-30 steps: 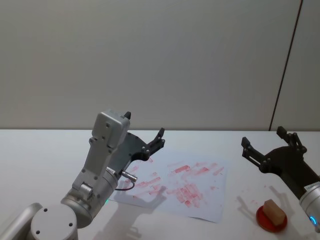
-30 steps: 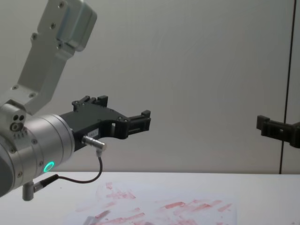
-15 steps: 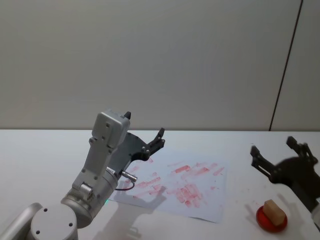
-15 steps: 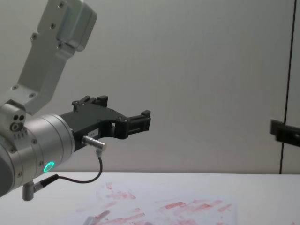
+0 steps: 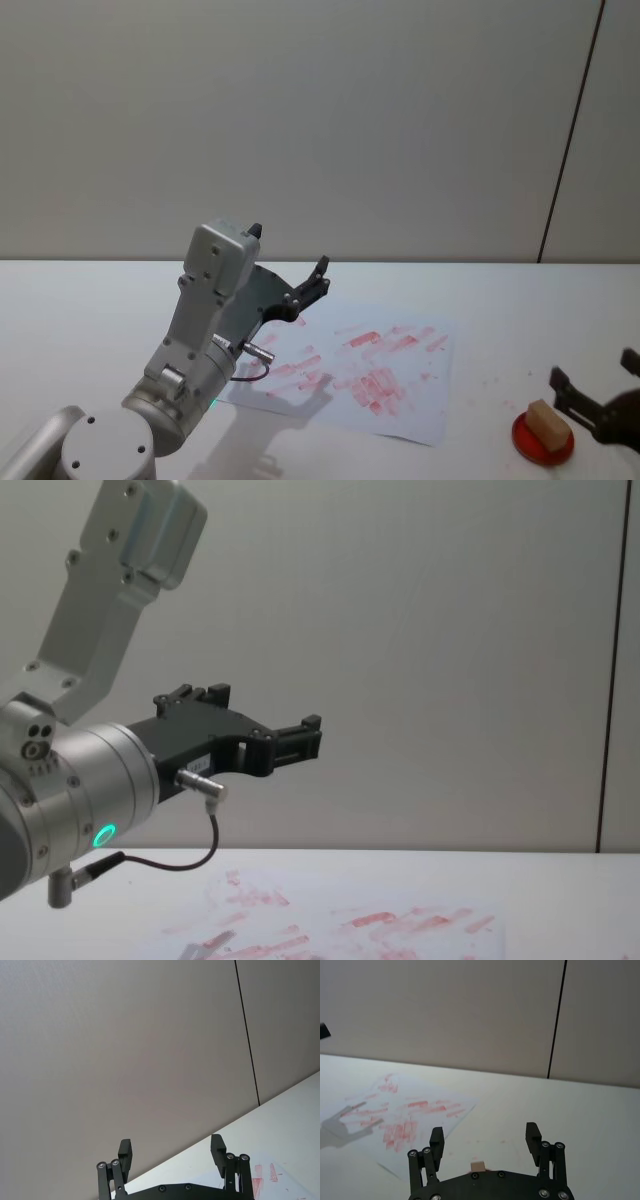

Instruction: Use the one hand to pick up the stamp and affix it onto the A4 paper.

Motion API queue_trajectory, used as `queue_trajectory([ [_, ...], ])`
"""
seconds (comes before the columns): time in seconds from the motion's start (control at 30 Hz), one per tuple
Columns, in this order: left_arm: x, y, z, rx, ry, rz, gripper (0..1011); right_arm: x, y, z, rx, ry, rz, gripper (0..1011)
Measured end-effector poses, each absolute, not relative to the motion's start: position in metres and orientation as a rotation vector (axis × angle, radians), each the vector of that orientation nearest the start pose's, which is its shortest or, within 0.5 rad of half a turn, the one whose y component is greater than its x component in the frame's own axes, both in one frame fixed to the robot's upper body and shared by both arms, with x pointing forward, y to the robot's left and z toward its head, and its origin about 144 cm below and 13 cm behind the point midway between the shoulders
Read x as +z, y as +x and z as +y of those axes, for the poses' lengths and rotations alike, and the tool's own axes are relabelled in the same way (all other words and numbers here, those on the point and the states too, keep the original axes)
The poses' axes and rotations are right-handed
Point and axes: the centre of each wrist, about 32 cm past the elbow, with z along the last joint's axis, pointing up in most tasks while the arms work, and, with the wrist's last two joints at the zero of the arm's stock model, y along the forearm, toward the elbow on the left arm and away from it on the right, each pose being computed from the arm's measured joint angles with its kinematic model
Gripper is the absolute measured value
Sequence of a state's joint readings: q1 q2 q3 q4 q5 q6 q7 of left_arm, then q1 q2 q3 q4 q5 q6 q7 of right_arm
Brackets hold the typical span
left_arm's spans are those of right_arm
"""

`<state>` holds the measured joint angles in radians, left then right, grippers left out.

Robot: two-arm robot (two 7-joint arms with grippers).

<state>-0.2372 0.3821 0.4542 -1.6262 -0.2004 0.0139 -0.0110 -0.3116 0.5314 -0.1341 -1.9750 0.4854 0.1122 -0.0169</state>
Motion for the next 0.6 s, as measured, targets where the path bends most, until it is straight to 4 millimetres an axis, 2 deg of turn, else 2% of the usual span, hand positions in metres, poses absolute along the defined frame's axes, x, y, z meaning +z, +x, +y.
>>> queue_trajectory([
  [0.27,1.204,0.492,0.198,1.124,0.061,-0.268,1003,1.183,0.36,-0.29,-1.256,-0.159,0.155,1001],
  [0.6,1.204,0.492,0.198,1.124,0.061,-0.268,1002,1.179,0.369,-0.292,-1.214,-0.222,0.197,1001],
])
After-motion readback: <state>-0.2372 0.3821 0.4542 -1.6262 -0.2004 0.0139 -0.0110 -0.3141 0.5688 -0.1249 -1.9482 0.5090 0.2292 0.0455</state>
